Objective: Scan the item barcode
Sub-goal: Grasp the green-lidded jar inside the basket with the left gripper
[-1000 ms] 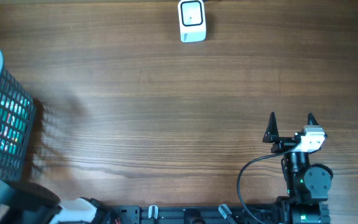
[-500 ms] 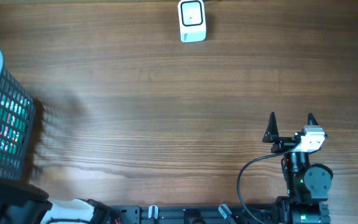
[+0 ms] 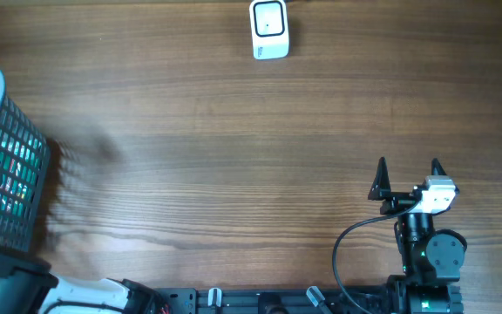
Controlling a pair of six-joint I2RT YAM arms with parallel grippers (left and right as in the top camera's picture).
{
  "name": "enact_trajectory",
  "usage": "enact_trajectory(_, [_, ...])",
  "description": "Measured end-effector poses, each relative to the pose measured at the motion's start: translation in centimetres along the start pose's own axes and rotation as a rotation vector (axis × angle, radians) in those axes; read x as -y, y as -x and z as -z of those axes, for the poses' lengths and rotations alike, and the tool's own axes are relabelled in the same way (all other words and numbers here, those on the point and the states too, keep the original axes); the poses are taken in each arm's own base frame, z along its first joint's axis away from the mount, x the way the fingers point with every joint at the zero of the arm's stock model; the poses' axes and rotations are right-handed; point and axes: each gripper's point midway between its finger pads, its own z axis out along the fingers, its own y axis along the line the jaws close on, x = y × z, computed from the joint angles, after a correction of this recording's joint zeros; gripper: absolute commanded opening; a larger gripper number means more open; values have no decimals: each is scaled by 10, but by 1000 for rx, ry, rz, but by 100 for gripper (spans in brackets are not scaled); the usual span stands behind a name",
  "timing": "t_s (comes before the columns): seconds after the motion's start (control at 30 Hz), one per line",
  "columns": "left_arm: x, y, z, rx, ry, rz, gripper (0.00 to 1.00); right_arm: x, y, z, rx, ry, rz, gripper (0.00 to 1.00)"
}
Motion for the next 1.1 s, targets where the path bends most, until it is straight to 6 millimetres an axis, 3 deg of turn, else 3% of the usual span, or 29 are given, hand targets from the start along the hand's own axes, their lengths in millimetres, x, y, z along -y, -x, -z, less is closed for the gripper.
enact_trajectory(0.1, [-3,1,-23,-38,56,-3,100,0,0,0,0,0,0,100])
enact_trajectory(0.2, [-4,0,-33,-58,81,-5,100,0,0,0,0,0,0,100])
enact_trajectory(0.67, [3,11,-36,-17,53,-3,100,0,0,0,0,0,0,100])
enact_trajectory(0.93, [2,-3,-78,-144,114,-7,100,0,0,0,0,0,0,100])
enact_trajectory(1.1, [-6,-18,-93,-200,142,-2,54,0,0,0,0,0,0,100])
